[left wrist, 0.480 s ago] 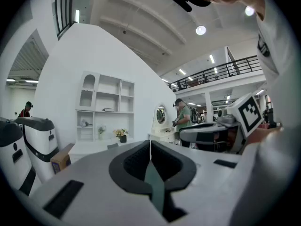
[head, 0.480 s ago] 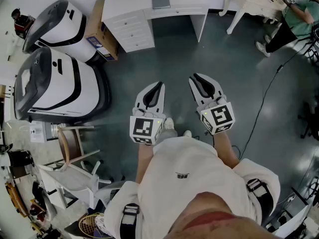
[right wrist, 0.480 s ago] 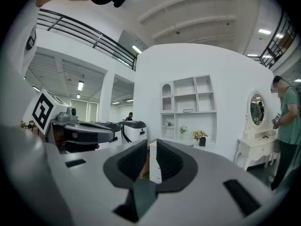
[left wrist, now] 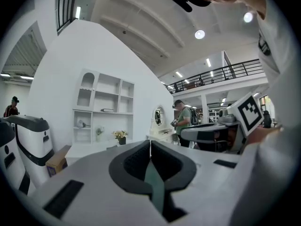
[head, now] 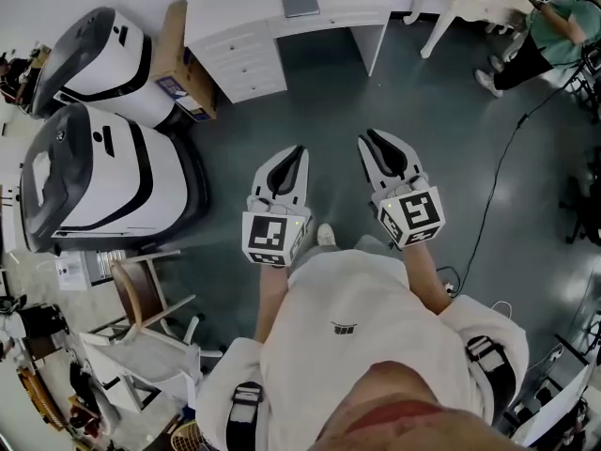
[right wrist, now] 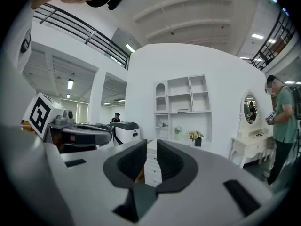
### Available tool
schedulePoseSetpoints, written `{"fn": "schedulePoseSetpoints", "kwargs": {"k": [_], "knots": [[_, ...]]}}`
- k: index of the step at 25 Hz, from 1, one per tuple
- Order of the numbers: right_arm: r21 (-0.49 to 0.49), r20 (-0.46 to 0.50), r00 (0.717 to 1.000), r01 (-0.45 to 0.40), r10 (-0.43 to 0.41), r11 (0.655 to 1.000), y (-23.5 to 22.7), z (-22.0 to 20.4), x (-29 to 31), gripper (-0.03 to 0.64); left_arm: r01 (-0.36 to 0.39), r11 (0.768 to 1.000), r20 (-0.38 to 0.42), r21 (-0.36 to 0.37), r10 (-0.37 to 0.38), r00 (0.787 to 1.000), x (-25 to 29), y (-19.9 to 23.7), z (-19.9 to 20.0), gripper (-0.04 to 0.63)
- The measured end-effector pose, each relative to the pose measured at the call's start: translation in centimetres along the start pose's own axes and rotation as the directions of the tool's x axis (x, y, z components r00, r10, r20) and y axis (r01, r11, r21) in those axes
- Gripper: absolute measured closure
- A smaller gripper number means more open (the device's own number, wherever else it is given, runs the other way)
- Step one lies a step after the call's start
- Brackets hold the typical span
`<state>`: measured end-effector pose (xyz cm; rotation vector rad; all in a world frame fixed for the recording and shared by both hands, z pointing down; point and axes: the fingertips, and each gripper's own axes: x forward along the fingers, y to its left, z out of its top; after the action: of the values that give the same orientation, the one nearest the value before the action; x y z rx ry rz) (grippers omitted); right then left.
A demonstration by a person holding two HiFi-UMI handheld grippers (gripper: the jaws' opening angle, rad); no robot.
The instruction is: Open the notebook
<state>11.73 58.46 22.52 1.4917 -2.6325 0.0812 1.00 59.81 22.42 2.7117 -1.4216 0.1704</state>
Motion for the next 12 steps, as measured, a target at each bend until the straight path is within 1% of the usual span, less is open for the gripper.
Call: {"fn": "schedulePoseSetpoints", "kwargs": {"k": [5,12], "knots": [[-0.003,-0.01,1.0,0.028,-0.028,1.0,0.6,-0.4,1.9,0.572,0.024,1.0,0.002,-0.008,-0.024,1.0,0.9,2.3,-0.5,0.595],[-0.011,-0.016,0.999,0.048,-0.048,0.999,-0.2,-0.3,3.7,0.572,0.045,0.999,0.011,-0.021,-0.045,0.999,2.6,3.8,-0.6,0.595]]}}
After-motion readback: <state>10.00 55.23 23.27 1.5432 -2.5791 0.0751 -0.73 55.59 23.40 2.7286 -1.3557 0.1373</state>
